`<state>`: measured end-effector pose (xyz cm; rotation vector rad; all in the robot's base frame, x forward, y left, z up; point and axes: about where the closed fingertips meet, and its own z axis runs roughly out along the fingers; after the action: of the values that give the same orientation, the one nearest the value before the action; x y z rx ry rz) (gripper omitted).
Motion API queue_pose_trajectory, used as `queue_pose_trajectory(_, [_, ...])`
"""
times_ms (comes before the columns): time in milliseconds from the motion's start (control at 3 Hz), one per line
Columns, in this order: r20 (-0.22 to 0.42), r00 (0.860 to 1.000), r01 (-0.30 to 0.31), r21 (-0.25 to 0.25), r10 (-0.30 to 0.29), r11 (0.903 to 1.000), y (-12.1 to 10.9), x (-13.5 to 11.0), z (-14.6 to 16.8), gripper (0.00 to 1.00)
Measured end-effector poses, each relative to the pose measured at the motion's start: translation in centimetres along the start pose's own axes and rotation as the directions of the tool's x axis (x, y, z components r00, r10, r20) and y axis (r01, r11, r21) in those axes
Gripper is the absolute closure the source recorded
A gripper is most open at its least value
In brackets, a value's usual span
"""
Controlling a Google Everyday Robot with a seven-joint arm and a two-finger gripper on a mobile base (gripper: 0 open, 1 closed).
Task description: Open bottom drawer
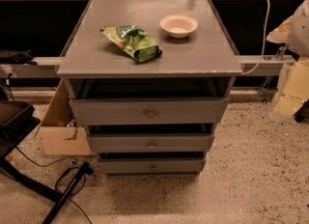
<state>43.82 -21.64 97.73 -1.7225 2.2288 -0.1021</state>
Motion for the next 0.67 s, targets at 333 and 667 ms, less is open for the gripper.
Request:
queue_pose_trajectory(333, [0.0, 1.0, 0.0, 0.0, 0.0, 1.0, 0.0, 0.0, 0.0, 0.0])
queue_pose_trajectory(667, [0.008, 1.0, 0.015, -0.006, -0.015, 0.9999, 0.7, -0.2, 1.7, 0.0])
